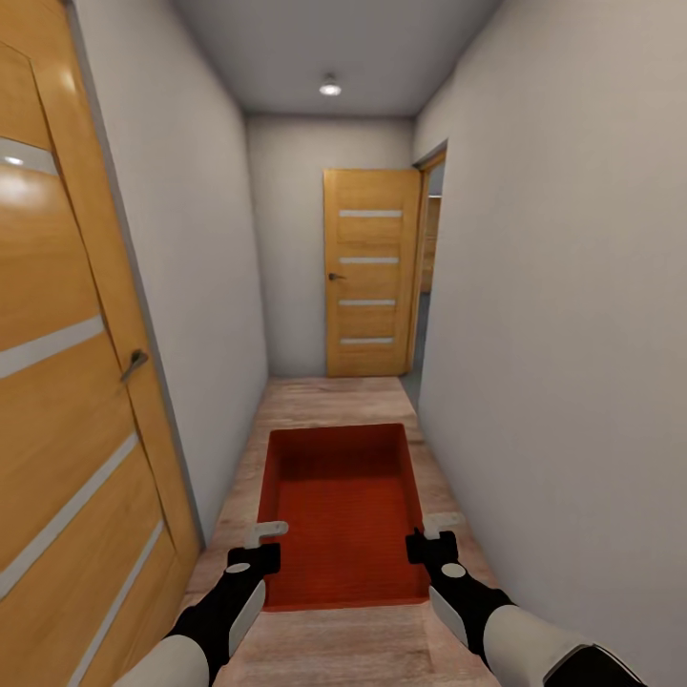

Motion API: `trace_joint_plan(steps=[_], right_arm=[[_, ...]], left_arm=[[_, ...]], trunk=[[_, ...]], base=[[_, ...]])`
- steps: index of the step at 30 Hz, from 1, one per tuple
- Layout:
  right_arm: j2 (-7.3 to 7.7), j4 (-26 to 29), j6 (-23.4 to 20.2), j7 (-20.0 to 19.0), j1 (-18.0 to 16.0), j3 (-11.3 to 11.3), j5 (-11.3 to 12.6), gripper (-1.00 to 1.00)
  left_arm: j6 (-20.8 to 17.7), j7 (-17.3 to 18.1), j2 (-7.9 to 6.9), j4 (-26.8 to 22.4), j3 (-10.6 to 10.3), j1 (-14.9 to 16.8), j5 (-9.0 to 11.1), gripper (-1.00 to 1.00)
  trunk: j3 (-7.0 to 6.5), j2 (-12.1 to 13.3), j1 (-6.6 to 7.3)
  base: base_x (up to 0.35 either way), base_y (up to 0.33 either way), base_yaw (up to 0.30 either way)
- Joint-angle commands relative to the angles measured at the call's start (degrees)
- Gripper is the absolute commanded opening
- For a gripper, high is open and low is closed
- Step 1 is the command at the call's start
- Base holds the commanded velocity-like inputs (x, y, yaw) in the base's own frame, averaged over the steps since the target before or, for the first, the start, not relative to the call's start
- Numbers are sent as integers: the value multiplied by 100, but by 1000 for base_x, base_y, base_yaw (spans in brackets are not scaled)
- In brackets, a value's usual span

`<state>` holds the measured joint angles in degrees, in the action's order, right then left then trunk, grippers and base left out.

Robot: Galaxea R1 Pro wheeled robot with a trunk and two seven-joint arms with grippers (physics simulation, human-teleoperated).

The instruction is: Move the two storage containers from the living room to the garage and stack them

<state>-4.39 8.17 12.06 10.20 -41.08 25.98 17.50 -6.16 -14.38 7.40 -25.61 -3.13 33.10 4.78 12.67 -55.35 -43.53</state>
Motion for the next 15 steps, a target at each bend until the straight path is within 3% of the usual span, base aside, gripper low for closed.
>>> trace_joint_plan(steps=[1, 15], right_arm=[[-1, 0, -2, -1, -5, -251, 263, -100], [-1, 0, -2, -1, -5, -251, 262, -100]], left_arm=[[38, -355, -160, -32, 128, 3, -85, -100], [36, -355, -160, -32, 128, 1, -85, -100]], trunk=[[8, -5, -4], [8, -5, -4]], base=[[324, 0, 0], [324, 0, 0]])
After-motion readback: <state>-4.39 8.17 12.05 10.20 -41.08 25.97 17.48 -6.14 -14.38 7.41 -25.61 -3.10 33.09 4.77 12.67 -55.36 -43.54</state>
